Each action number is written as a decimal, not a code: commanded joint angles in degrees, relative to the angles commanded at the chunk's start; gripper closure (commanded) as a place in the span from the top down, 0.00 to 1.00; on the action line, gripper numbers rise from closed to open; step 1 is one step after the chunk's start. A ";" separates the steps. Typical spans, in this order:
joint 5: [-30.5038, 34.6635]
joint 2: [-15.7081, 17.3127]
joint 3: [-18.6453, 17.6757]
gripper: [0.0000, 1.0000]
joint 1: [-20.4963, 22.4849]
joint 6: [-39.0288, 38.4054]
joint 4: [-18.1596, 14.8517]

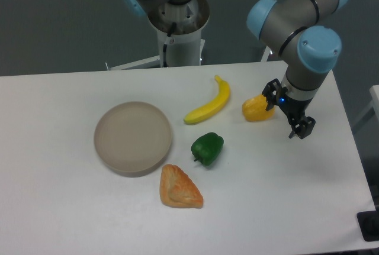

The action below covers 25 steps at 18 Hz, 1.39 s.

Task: Pick up the yellow pepper from the table
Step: 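Move the open gripper over the yellow pepper and lower toward it, then close the gripper around the yellow pepper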

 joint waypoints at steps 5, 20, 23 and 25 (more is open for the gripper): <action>0.18 2.37 -6.33 1.00 0.44 5.26 1.23; 2.64 5.10 -18.29 1.00 2.90 14.94 10.55; 2.72 4.92 -18.65 1.00 2.81 15.82 10.81; 2.73 4.49 -18.38 0.99 2.64 15.91 10.90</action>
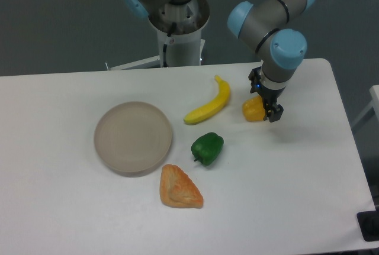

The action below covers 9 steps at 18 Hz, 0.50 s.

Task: Pick up the yellow pepper from the table
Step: 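Close the gripper around the yellow pepper, then lift the held yellow pepper up off the table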

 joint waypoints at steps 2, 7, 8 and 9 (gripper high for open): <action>3.58 0.08 -0.17 0.71 -0.09 -0.09 0.00; 4.13 0.17 -0.09 0.26 -0.09 -0.44 -0.09; 4.30 0.26 0.09 0.24 -0.09 -0.87 -0.17; 4.31 0.35 0.35 0.24 -0.09 -0.88 -0.52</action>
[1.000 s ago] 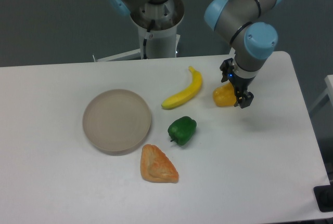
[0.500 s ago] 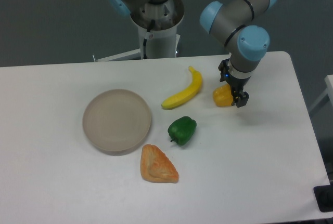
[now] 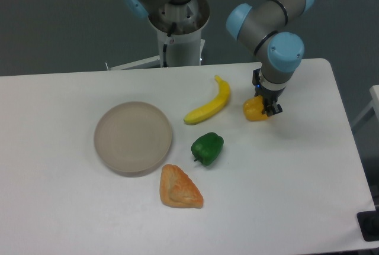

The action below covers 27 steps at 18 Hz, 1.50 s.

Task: Pick up the yellow pepper from the table
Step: 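Lift the held yellow pepper up off the table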

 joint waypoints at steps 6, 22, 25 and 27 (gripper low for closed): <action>-0.44 1.76 5.61 0.24 0.00 -4.73 -3.42; -8.70 -8.79 30.32 0.24 -5.80 -19.95 -15.21; -8.70 -8.79 30.24 0.24 -5.80 -19.25 -15.30; -8.35 -8.79 29.97 0.22 -5.80 -19.16 -15.38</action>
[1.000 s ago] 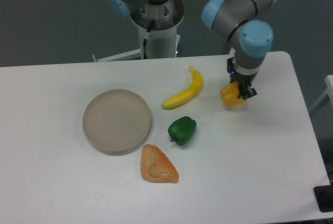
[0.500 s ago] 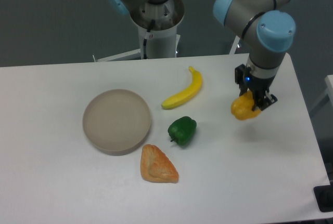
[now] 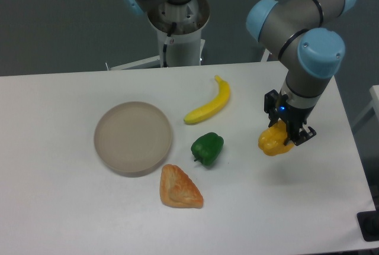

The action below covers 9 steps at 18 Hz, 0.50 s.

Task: Pick up the yellow pepper from the table
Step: 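Lift the held yellow pepper up off the table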

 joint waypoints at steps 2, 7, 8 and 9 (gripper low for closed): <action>0.27 0.00 -0.18 0.22 0.00 0.00 0.00; 0.79 -0.09 -0.53 0.22 0.00 0.18 0.00; 0.88 -0.09 -0.62 0.22 0.09 0.18 0.00; 1.14 -0.09 -0.62 0.22 0.09 0.18 0.00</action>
